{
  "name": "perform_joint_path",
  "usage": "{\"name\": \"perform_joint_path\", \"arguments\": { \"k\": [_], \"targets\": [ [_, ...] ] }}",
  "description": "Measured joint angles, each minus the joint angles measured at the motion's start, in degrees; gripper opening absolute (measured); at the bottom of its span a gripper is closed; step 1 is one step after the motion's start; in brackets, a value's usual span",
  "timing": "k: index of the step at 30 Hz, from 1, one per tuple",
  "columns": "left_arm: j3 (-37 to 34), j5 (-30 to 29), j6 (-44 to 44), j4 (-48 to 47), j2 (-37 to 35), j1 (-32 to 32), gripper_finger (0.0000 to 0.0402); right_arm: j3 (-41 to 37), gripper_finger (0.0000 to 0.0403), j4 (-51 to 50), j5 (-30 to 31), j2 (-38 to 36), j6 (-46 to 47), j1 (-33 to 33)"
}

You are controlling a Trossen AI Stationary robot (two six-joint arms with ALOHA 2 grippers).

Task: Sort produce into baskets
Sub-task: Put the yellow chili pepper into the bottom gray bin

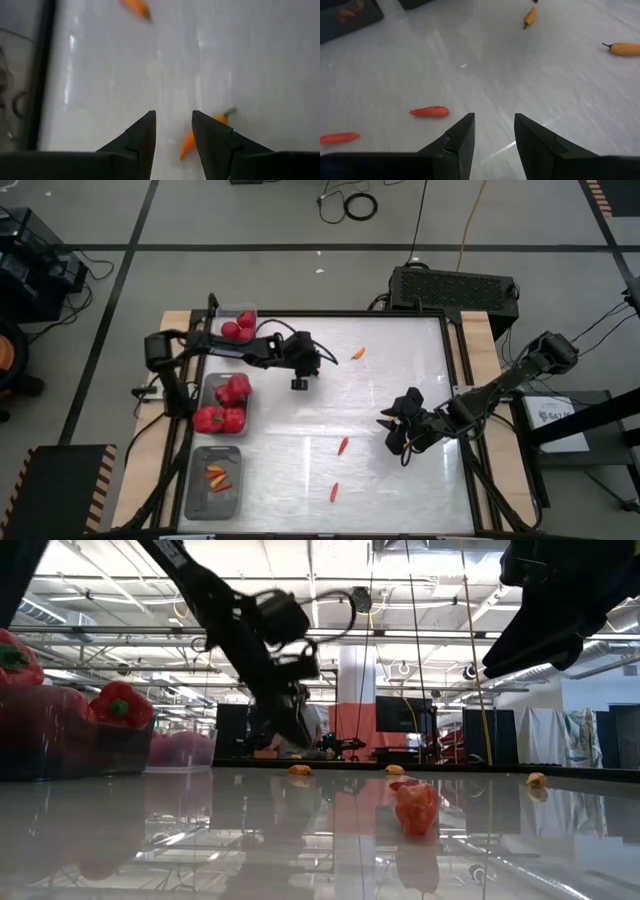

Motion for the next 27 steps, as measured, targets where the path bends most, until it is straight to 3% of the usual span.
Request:
{"name": "perform_joint_path", "arguments": {
  "k": [8,23,27],
  "targets": [
    [1.4,0.11,0.04,-0.02,4.92,0.57,0.0135,0.0,0.013,-1.33,-0.09,0.0,-0.3,0.0],
    [1.58,0.34,-2.08,0.75,3.47,-0.22,0.0135,0.0,0.013,-1.55,-0.08,0.0,0.92,0.0],
    [2.75,0.32,-1.6,-3.04,2.69,-1.1,0.0135,0.0,0.013,-1.53,-0.08,0.0,0.93,0.0]
  ]
}}
